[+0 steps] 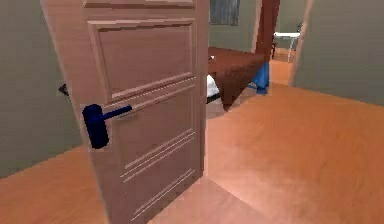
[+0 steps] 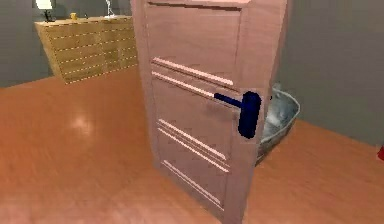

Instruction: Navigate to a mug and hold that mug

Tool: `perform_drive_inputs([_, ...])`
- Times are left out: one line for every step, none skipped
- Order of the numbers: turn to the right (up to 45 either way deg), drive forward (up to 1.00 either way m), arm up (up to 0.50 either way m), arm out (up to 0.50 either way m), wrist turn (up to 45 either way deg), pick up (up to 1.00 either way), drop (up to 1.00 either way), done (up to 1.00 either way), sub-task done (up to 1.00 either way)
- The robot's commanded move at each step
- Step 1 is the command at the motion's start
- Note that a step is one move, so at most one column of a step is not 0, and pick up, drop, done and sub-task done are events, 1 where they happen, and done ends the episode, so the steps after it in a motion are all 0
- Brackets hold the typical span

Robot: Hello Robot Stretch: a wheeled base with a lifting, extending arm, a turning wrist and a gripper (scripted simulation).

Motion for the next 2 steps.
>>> perform_drive_inputs([39.0, 0.00, 0.00, 0.00, 0.0, 0.00, 0.00, 0.00, 0.00])
perform_drive_inputs([0.0, 0.75, 0.00, 0.00, 0.0, 0.00, 0.00, 0.00, 0.00])
